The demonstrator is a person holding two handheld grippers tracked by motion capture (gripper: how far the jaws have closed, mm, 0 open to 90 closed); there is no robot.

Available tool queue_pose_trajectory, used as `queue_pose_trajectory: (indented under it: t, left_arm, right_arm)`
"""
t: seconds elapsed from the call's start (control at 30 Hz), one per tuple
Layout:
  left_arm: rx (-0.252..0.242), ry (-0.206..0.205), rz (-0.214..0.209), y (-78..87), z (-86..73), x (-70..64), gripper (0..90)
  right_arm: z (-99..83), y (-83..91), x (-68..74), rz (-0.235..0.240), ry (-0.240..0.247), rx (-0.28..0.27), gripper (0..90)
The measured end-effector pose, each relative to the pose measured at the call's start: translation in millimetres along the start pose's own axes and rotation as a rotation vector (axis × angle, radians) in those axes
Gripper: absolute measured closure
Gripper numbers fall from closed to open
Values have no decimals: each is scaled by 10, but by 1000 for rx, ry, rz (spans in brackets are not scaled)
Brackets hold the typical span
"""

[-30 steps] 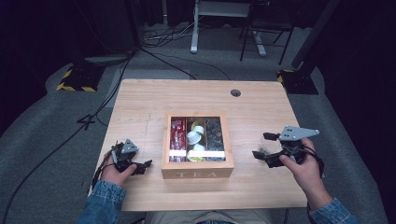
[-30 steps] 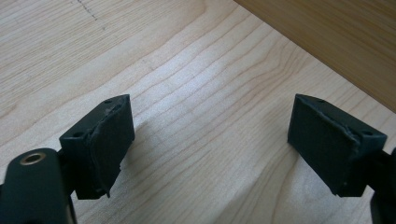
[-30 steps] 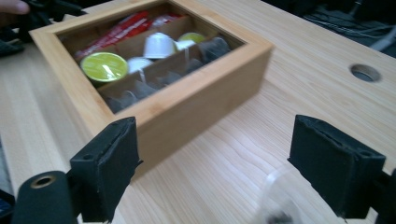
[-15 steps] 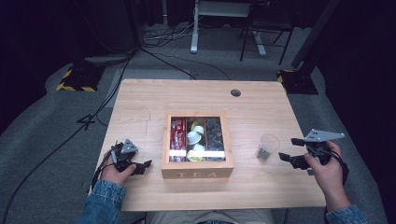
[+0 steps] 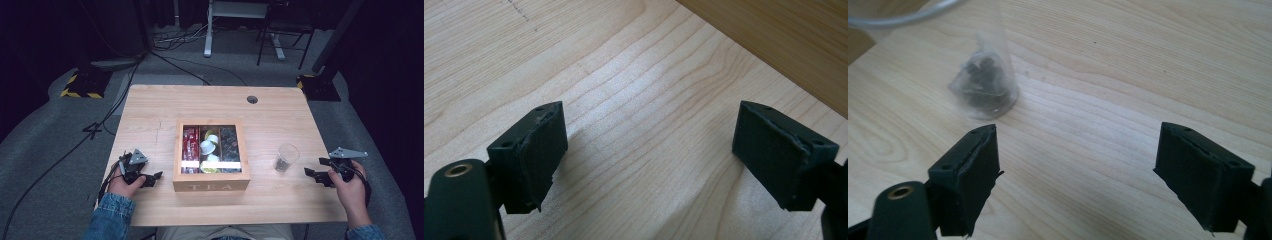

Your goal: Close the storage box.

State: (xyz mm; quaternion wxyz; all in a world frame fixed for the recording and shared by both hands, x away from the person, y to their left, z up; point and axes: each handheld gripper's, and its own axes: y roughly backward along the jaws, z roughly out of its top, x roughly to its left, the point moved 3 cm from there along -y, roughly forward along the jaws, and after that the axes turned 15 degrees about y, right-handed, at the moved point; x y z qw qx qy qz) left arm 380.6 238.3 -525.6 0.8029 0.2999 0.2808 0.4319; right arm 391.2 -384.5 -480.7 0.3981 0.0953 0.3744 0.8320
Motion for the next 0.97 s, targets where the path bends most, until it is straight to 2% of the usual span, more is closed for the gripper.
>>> queue_pose_trajectory:
  t: [0.13, 0.43, 0.63, 0.73, 0.97]
  left_arm:
    - [1, 0, 1, 1, 0, 0, 148]
    - [0, 0, 0, 0, 0, 0, 148]
    - [1, 2, -1, -3, 2, 1, 146]
    - [0, 2, 0, -3, 2, 1, 146]
    - [0, 4, 6, 0, 0, -4, 146]
  right_arm:
    - [-77, -91, -7, -35, -17, -4, 178]
    - [-217, -286, 55, -3, -13, 15, 169]
    - [-238, -319, 82, -28, 16, 6, 156]
    - [-254, -343, 96, -58, 22, -13, 139]
    - [-254, -344, 97, -59, 22, -14, 137]
